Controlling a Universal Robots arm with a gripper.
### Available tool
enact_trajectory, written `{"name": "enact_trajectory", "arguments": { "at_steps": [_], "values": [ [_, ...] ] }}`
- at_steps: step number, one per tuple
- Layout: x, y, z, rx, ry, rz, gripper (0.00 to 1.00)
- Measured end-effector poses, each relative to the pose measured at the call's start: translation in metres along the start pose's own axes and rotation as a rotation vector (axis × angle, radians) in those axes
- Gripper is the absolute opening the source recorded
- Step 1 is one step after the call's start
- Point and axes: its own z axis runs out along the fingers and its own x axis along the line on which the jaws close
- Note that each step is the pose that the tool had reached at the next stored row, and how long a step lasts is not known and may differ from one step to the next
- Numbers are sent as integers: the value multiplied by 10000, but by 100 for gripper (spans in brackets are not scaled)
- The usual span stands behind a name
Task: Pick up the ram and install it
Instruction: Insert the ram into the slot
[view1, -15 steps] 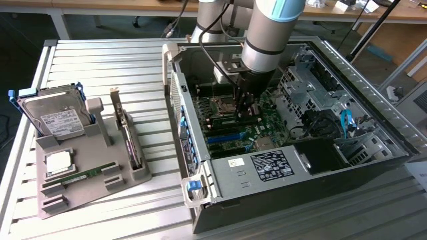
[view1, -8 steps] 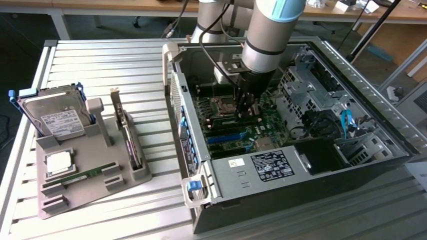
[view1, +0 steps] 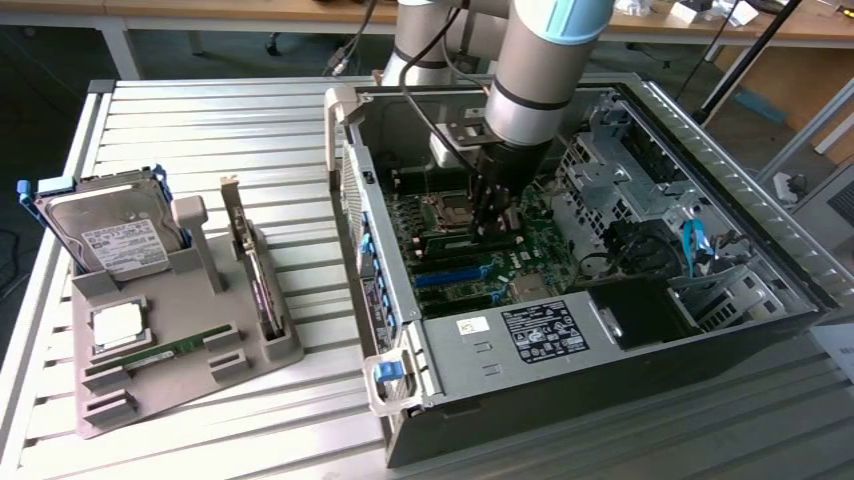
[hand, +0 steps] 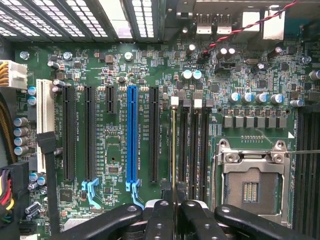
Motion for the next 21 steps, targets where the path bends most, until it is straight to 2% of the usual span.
{"name": "enact_trajectory", "arguments": {
  "at_steps": [14, 21],
  "values": [
    [0, -8, 1, 0, 8, 357, 12],
    [0, -8, 1, 1, 8, 374, 12]
  ]
}}
